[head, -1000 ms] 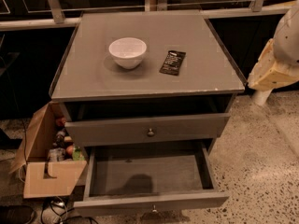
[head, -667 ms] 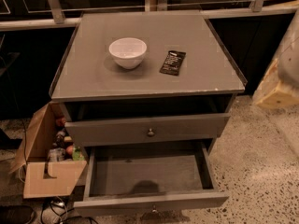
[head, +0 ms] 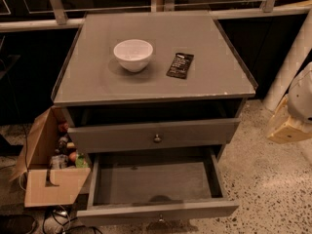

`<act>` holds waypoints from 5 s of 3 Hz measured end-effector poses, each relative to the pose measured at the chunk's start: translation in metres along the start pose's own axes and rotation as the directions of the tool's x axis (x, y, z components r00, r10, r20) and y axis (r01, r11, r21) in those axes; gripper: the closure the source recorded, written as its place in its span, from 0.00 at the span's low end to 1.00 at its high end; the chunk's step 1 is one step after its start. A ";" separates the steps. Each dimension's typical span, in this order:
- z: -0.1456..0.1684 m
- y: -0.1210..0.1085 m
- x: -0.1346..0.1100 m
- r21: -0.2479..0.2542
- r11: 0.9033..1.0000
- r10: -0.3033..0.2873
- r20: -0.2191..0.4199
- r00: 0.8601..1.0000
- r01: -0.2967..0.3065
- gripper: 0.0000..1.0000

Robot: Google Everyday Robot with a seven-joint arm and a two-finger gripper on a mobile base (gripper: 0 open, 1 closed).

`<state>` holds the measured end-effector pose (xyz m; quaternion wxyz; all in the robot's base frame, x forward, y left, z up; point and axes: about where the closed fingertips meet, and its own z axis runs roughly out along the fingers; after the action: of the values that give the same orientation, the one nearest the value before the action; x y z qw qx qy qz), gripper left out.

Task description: Close middle drawer

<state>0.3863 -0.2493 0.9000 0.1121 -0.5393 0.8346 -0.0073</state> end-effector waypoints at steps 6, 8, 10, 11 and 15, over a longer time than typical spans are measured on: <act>0.232 0.098 0.042 -0.300 0.937 0.193 0.025 0.981 -0.177 1.00; 0.268 0.101 0.041 -0.333 0.916 0.253 0.042 0.966 -0.225 1.00; 0.341 0.134 0.034 -0.446 0.840 0.378 0.068 0.923 -0.311 1.00; 0.386 0.137 0.027 -0.474 0.810 0.429 0.079 0.900 -0.345 1.00; 0.458 0.095 0.024 -0.477 0.743 0.576 0.100 0.811 -0.469 1.00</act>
Offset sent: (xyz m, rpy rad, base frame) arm -0.0582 0.0019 -0.1836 0.1414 0.2524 -0.0795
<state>0.3803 -0.1816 0.4367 0.0879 -0.2892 0.9129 0.2745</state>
